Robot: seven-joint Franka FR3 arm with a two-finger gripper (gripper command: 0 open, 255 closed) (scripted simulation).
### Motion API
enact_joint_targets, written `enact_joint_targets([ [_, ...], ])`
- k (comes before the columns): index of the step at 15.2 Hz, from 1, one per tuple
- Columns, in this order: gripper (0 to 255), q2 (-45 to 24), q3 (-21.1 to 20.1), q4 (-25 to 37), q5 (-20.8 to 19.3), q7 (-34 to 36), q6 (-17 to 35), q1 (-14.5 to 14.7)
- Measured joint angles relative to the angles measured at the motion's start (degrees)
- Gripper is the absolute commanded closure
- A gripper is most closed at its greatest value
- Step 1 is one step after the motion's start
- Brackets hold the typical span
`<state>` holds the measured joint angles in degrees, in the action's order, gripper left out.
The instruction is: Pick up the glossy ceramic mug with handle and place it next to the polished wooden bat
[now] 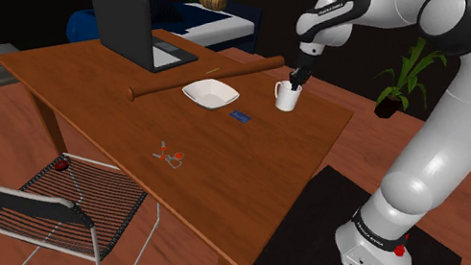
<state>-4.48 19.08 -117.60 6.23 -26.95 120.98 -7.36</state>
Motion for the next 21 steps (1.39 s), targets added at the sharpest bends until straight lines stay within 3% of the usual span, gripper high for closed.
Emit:
enact_joint_targets([
  [6, 255, -2.4, -0.1, -2.1, 1.3, -1.1, 4.3, -0.1],
  [12, 255, -2.8, -0.1, -2.3, 1.5, -1.3, 4.9, -0.2],
  [13, 0, -2.8, -0.1, -2.3, 1.5, -1.3, 4.9, -0.2],
  [19, 0, -2.8, -0.1, -2.3, 1.5, -1.3, 4.9, -0.2],
  [21, 0, -1.6, 0.0, -1.2, 0.8, -0.8, 2.8, -0.1],
])
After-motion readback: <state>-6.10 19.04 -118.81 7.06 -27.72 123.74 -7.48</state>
